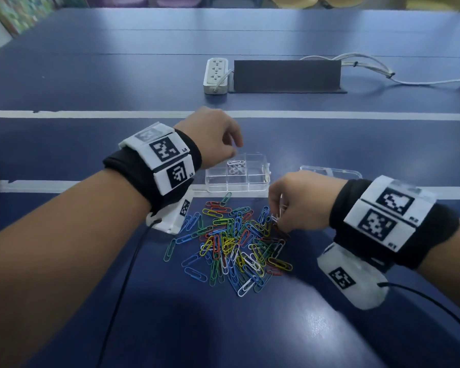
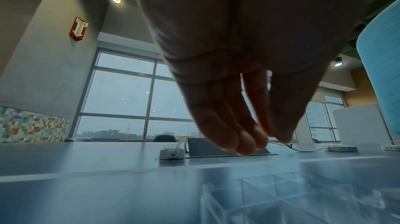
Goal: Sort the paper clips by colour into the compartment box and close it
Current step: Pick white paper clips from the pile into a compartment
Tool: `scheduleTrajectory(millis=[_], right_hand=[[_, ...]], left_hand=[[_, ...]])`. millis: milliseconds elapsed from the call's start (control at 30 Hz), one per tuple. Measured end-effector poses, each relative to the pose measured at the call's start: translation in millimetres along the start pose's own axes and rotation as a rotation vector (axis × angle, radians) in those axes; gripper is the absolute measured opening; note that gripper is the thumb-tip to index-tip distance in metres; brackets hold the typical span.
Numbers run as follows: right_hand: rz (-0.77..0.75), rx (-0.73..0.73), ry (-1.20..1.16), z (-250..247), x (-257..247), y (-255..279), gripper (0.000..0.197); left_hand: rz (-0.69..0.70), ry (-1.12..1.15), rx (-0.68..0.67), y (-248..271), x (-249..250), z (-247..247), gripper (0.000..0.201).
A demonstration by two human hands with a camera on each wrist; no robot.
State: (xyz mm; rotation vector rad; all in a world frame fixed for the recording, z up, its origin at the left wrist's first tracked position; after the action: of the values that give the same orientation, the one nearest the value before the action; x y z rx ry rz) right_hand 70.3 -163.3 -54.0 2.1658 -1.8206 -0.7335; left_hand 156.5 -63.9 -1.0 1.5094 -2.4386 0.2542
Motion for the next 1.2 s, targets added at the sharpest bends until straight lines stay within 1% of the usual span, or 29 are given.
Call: scheduleTrajectory(millis=[100, 167, 233, 333, 400, 533, 733, 867, 1067, 1133, 1200], right_hand=[[-0.016, -0.010, -0.124, -13.2, -1.9, -5.4, 0.008], [-0.017, -0.001, -0.195, -26.4, -4.3, -12.4, 0.012], [-0.002, 0.033, -0.256, -41.6, -7.8, -20.2, 0.016], [0.017, 0.120, -0.283, -63.0, -17.6, -33.4, 0.019], [0.028, 0.178, -0.257, -71.8, -26.0, -41.8, 0.021], [0.023, 0.225, -0.043, -74.5, -42.2, -54.8, 0.032], [-0.031, 0.255, -0.076, -77.4, -52.0, -56.7, 0.039], [-0.087, 0.287, -0.117, -78.7, -49.8, -54.8, 0.037], [-0.134, 0.306, -0.118, -79.5, -41.6, -31.2, 0.035], [-0.168, 0.288, -0.078, -72.6, -43.5, -21.8, 0.029], [-0.222, 0.234, -0.010, -59.2, -49.0, -12.8, 0.020]], left_hand=[[-0.001, -0.006, -0.047, 10.3, -7.0, -0.8, 0.016], [-0.011, -0.014, -0.092, 18.4, -11.7, 0.8, 0.016], [-0.019, -0.031, -0.141, 26.5, -14.4, 4.9, 0.015], [-0.020, -0.047, -0.192, 38.3, -15.3, 11.4, 0.013], [-0.019, -0.065, -0.223, 44.8, -15.4, 16.4, 0.012], [-0.014, -0.090, -0.274, 53.2, -13.9, 25.3, 0.013], [-0.014, -0.068, -0.288, 56.7, -13.1, 31.2, 0.013], [-0.001, -0.060, -0.292, 59.0, -12.9, 32.0, 0.013], [0.023, -0.067, -0.294, 62.9, -13.9, 30.4, 0.011], [0.033, -0.071, -0.303, 63.5, -11.6, 32.0, 0.011], [0.050, -0.079, -0.318, 63.7, -7.2, 34.4, 0.011]])
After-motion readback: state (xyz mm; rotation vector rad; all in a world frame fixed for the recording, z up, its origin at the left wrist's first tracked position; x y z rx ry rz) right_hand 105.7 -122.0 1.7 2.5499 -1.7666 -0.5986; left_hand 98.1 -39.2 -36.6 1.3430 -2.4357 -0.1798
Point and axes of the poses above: each hand's wrist, its own y-axis away from the middle knuckle, its own z-axis out of the palm, x = y × z, the point moved 9 cm from there along -y, towards the middle knuckle, and after that the axes turned 2 degrees about -y, right-handed, at the moved point
